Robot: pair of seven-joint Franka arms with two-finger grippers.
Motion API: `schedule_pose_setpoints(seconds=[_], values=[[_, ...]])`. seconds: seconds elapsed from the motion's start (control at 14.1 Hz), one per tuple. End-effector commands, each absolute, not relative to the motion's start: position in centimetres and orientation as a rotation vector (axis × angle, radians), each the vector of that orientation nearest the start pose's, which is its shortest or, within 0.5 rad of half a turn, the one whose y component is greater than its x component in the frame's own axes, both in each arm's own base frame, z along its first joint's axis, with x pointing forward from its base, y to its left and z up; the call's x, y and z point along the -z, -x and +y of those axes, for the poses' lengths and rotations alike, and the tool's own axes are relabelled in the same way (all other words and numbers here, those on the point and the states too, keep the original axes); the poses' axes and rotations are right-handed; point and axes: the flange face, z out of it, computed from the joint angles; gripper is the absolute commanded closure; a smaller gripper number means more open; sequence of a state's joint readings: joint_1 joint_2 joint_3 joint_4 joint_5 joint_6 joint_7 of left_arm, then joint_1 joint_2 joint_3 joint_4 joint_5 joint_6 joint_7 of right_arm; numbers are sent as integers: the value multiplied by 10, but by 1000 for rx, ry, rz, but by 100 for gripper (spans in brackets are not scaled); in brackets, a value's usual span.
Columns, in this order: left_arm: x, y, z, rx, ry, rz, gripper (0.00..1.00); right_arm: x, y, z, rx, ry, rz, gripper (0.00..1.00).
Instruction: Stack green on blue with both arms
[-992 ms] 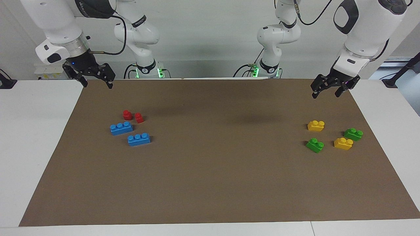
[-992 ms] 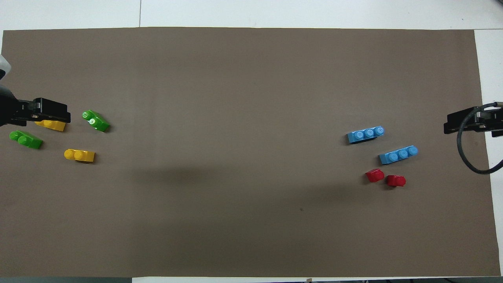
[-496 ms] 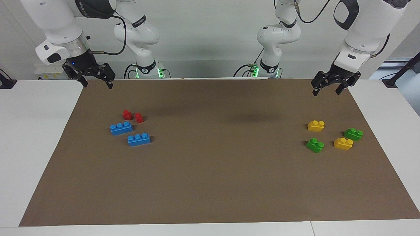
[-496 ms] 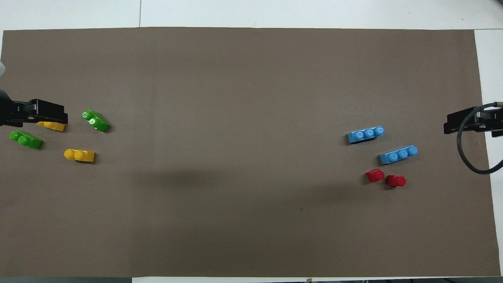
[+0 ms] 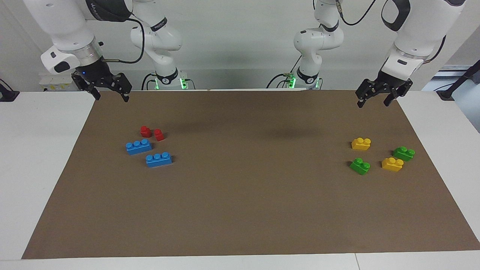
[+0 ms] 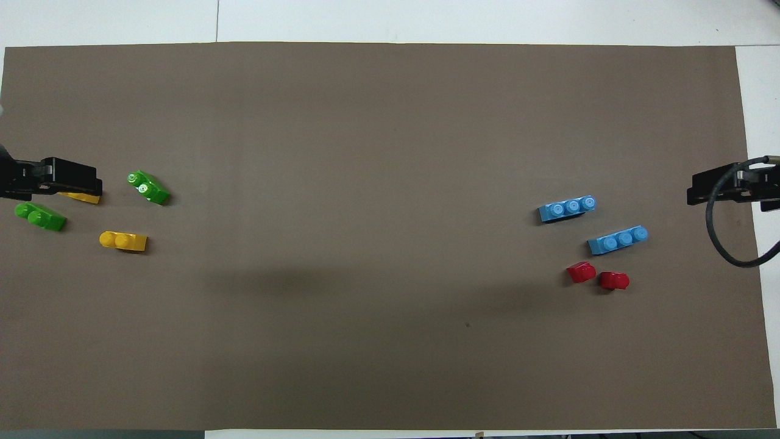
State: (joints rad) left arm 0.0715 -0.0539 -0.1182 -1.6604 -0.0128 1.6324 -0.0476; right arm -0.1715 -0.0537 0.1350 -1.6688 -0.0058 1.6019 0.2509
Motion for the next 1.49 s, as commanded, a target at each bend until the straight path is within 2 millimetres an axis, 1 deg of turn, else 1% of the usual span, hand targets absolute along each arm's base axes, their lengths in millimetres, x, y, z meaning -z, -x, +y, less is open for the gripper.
schedule_pose_setpoints(seconds=[0.0,0.07,0.21,0.28,0.35,0.42,0.5,0.57,0.71,0.85,0.92,1.06,1.13,1.2,1.28,1.42], values=[[-614,-529,-25,9,3157,-111,0,-585,-549,-24,10,3075,696,2],[-609,-526,-25,-8,3153,-180,0,-580,-554,-25,18,3040,779,2],[-602,-519,-26,-22,3134,-373,0,-565,-563,-26,-8,2983,917,2],[-597,-517,-26,-32,3119,-465,0,-554,-570,-26,-26,2941,1033,3],[-594,-514,-25,-33,3103,-559,0,-541,-576,-27,-56,2874,1178,3],[-589,-512,-25,-21,3088,-638,0,-527,-585,-29,-103,2732,1328,3],[-582,-510,-26,-9,3073,-708,0,-515,-592,-34,-148,2617,1439,3],[-577,-509,-24,14,3060,-779,0,-507,-595,-34,-171,2581,1494,3],[-562,-509,-21,39,3040,-867,0,-490,-601,-33,-210,2534,1579,3],[-550,-511,-7,51,3011,-971,0,-471,-607,-39,-238,2493,1629,3],[-542,-512,-5,57,3003,-1000,0,-461,-611,-42,-253,2473,1652,3],[-527,-516,11,80,2959,-1138,0,-447,-614,-43,-286,2433,1669,3],[-520,-517,14,86,2943,-1186,0,-439,-616,-45,-284,2415,1679,3],[-510,-523,17,80,2936,-1207,0,-435,-618,-52,-280,2400,1691,3],[-499,-530,22,68,2924,-1237,0,-428,-618,-52,-286,2395,1696,3],[-477,-545,24,79,2893,-1332,0,-416,-616,-51,-328,2310,1742,3]])
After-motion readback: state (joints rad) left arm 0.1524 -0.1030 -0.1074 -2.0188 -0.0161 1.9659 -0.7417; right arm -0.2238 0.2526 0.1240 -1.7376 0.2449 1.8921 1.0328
